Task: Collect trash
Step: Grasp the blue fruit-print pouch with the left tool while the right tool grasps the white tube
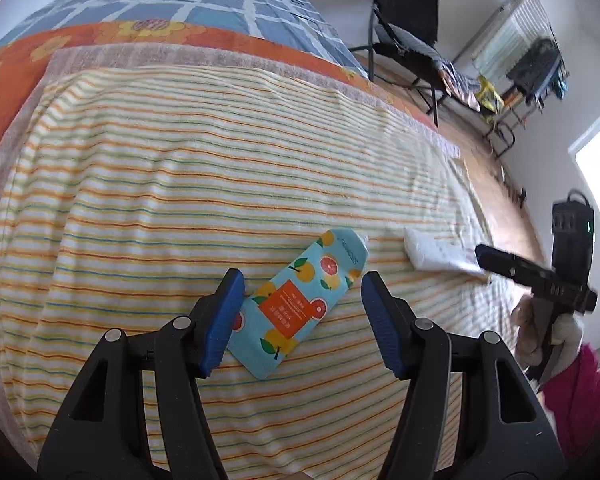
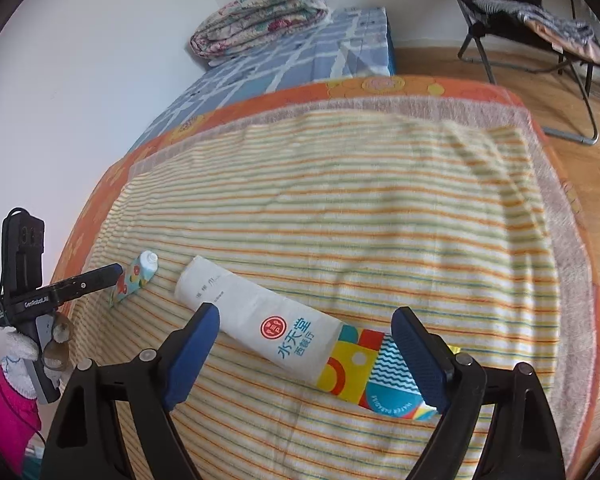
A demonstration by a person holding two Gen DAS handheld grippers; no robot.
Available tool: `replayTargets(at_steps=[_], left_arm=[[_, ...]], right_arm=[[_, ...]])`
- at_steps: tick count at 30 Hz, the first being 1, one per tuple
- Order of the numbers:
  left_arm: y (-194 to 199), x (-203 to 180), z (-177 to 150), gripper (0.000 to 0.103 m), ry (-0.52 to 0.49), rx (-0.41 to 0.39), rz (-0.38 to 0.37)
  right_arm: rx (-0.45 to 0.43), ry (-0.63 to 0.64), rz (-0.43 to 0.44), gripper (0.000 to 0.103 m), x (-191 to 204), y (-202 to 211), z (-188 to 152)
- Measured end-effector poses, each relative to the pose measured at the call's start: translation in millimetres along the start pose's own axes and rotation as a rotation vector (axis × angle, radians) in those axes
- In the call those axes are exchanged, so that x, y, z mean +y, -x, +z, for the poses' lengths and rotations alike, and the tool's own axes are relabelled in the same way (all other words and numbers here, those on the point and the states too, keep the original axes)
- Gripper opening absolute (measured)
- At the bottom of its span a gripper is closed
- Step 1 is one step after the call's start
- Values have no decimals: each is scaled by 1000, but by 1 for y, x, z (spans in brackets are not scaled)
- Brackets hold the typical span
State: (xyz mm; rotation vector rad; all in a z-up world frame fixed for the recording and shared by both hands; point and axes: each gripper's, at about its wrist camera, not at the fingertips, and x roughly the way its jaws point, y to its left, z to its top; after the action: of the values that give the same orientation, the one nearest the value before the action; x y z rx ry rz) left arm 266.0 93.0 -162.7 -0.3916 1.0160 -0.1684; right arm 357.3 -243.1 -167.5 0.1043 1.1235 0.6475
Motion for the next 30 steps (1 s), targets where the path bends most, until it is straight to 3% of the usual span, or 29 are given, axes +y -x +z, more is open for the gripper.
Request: replayTargets(at_steps=[2, 8, 12, 14, 17, 21, 23, 24, 30], left_arm=[[-2, -4, -3, 52, -15, 25, -21], [-4, -27, -20, 51, -102, 101, -62], [-5, -53, -26, 51, -206, 108, 3], [-7, -63, -24, 51, -247, 84, 72], [-13, -70, -18, 51, -250, 73, 106], [-24, -72, -12, 51, -235, 65, 167], [-30, -70, -10, 36, -228, 62, 190], [-31, -69, -10, 36, -231, 60, 201], [-32, -71, -9, 36, -252, 46, 199]], right_arm=[[13, -14, 11, 86, -2, -2, -2], [52, 2, 60, 80, 4, 1, -12], [101, 70, 98, 80, 19, 1, -20], [99, 121, 64, 79, 28, 3, -22], [73, 204, -15, 79, 44, 1, -19], [59, 254, -60, 79, 55, -6, -16], [58, 271, -89, 79, 58, -12, -14], [57, 276, -97, 79, 58, -14, -13], [60, 310, -159, 69, 67, -31, -10]])
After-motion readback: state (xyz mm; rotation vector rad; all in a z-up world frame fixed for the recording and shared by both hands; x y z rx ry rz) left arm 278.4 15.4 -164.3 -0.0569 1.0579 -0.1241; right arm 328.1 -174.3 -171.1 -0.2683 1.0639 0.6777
